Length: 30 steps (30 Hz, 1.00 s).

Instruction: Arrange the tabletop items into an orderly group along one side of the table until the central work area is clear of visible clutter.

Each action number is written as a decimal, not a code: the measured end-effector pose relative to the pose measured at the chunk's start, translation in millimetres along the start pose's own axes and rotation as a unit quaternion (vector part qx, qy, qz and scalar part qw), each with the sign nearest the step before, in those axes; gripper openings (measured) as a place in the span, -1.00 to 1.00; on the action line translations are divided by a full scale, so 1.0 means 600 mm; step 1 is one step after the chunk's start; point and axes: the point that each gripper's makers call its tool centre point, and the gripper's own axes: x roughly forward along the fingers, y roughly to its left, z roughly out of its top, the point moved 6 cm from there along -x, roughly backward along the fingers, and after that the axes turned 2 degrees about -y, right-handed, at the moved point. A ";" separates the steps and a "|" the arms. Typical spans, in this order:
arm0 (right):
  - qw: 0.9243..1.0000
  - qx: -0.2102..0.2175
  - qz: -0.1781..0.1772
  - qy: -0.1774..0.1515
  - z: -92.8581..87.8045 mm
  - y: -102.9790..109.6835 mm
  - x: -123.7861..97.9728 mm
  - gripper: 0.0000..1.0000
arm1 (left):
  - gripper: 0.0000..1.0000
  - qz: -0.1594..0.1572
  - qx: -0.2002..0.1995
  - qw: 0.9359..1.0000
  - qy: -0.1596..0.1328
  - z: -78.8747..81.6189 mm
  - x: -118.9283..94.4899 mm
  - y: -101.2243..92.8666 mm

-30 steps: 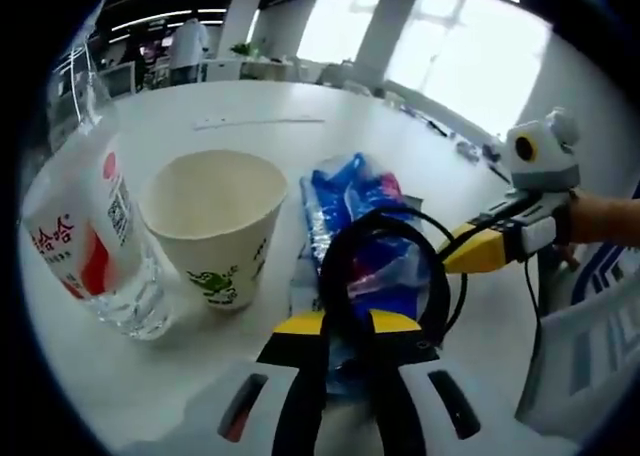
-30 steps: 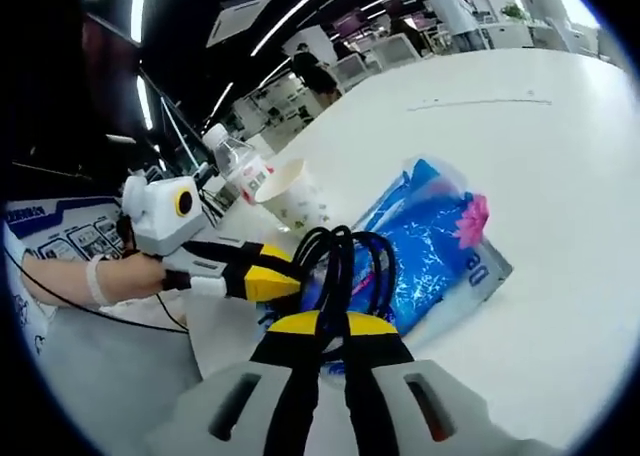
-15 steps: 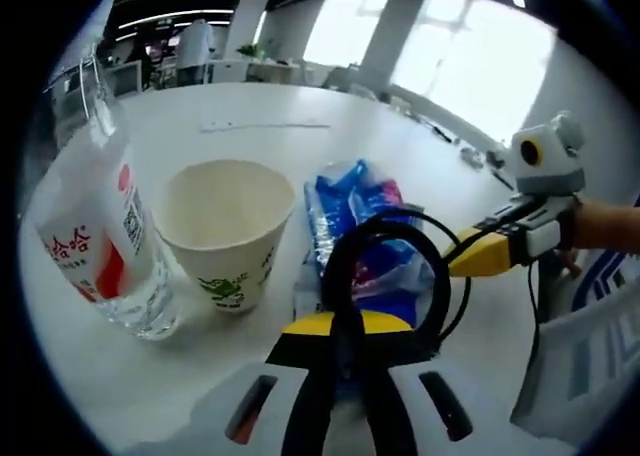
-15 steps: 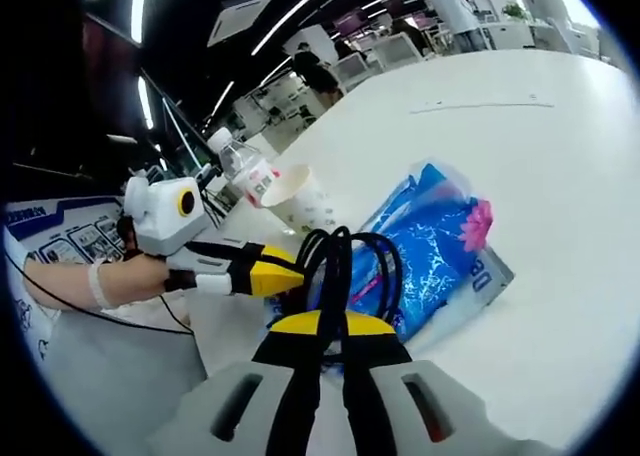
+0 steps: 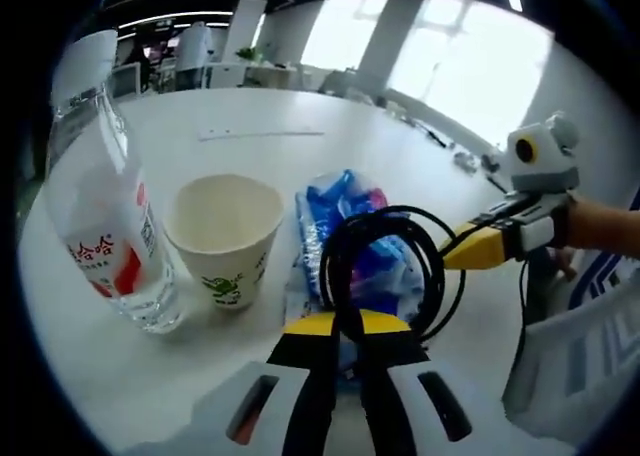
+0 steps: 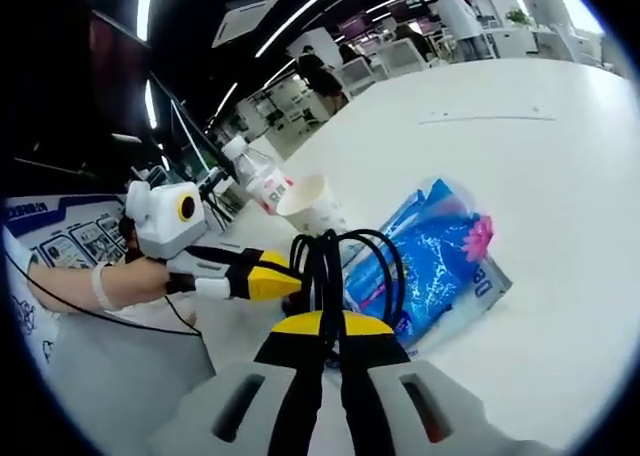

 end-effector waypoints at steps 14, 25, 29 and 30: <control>1.000 0.000 -0.009 -0.018 0.002 -0.002 -0.041 -0.99 | -0.97 -0.016 0.023 1.000 -0.003 0.020 -0.001 -0.039; 0.997 0.024 -0.048 -0.049 -0.025 -0.036 -0.126 -0.99 | -0.97 -0.060 0.044 0.997 0.002 0.034 0.046 -0.113; 0.996 0.036 -0.064 -0.057 -0.042 -0.051 -0.158 -0.99 | -0.97 -0.078 0.056 0.995 0.008 0.035 0.067 -0.146; 0.995 0.040 -0.066 -0.059 -0.045 -0.054 -0.164 -0.99 | -0.97 -0.081 0.057 0.995 0.009 0.035 0.070 -0.152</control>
